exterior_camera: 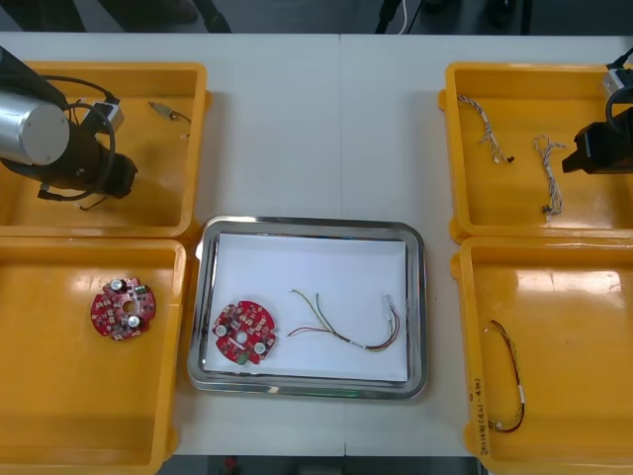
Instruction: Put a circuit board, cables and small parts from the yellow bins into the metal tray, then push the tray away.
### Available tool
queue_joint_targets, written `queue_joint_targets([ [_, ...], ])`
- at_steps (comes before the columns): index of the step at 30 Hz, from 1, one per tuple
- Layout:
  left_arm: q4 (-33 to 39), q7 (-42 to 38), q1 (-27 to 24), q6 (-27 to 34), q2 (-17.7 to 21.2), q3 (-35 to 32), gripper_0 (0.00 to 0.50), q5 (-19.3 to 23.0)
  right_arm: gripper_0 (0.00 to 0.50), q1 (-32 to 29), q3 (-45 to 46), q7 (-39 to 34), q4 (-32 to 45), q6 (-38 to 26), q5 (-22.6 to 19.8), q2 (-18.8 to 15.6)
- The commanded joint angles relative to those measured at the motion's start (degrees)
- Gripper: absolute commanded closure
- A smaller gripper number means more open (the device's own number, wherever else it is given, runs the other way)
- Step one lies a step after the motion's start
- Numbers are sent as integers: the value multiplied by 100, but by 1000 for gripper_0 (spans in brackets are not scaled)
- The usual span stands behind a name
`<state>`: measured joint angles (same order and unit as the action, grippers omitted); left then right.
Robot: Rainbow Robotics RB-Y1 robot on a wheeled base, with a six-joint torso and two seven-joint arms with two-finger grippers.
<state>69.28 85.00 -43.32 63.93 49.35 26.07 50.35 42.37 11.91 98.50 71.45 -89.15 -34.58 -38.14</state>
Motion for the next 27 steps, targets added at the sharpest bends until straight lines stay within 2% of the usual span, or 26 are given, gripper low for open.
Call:
queue_joint_targets([
  [1, -3, -133, 51, -65, -39, 74, 500, 1, 0, 624, 30, 29, -422, -6, 118, -229],
  [6, 6, -124, 51, -38, 22, 13, 500, 54, 0, 975, -233, 99, -914, 170, 215, -229],
  [10, 77, -80, 51, 261, 75, -277, 500, 98, 0, 1151, -471, 152, -1274, 389, 241, -211],
  [17, 569, -80, 51, 1315, 84, -1077, 500, -16, 0, 1300, -558, 372, -1898, 776, 259, -71],
  [23, 894, -89, 60, 2054, 84, -1657, 500, -148, 0, 1538, -541, 882, -2610, 1048, 320, -44],
  [27, 1237, -115, 104, 2590, 84, -2000, 500, -254, 0, 1634, -514, 908, -2909, 1268, 329, -18],
])
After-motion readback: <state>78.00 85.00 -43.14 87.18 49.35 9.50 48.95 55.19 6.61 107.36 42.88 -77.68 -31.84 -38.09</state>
